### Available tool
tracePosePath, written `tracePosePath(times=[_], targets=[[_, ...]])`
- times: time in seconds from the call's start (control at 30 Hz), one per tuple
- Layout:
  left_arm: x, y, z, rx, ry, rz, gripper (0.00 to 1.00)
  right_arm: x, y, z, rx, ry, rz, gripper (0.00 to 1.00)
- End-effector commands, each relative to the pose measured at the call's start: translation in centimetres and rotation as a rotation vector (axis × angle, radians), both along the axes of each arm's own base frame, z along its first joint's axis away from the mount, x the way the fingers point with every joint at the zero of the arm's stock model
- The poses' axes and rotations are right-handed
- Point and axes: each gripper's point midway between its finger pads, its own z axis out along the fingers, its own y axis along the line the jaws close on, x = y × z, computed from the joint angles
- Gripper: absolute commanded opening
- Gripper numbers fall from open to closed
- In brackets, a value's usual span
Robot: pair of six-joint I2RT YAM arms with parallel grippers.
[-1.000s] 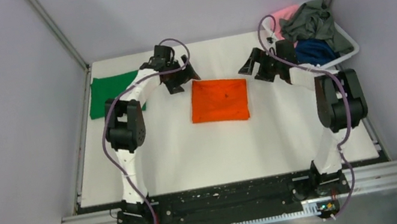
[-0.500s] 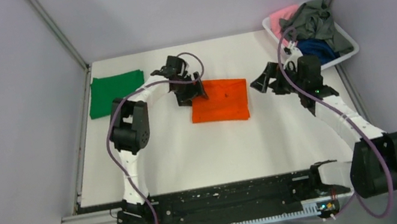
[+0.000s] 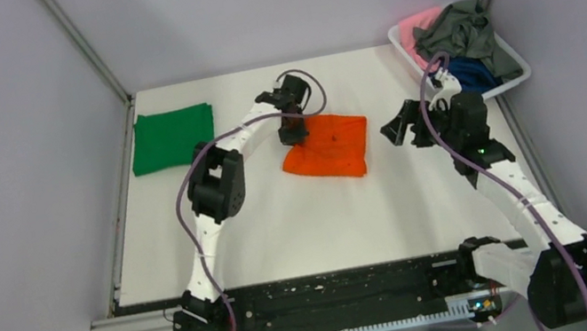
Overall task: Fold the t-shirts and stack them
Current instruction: Put the neatly folded tshirt into the corner of the board with the left arm
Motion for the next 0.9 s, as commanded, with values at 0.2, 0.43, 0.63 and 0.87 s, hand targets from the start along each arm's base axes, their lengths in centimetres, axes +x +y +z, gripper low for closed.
tracePosePath(times=[0.2, 0.43, 0.63, 0.87], targets=[[3.4, 13.9, 9.8, 0.752, -0.330, 0.181, 0.00, 0.2, -1.2, 1.2, -0.039, -0.073, -0.046, 0.99], [5.5, 20.2, 14.0, 0.822, -0.376, 0.244, 0.00, 0.3, -1.8, 1.4, -0.050, -0.088, -0.085, 0.99], [6.6, 24.5, 18.2, 0.908, -0.430, 0.274, 0.00, 0.4, -2.3, 1.3, -0.057, -0.088, -0.116, 0.99], [6.9, 26.9, 22.5, 0.945, -0.487, 0.263, 0.00, 0.5, -2.8, 1.1, -0.067, -0.085, -0.141, 0.99]])
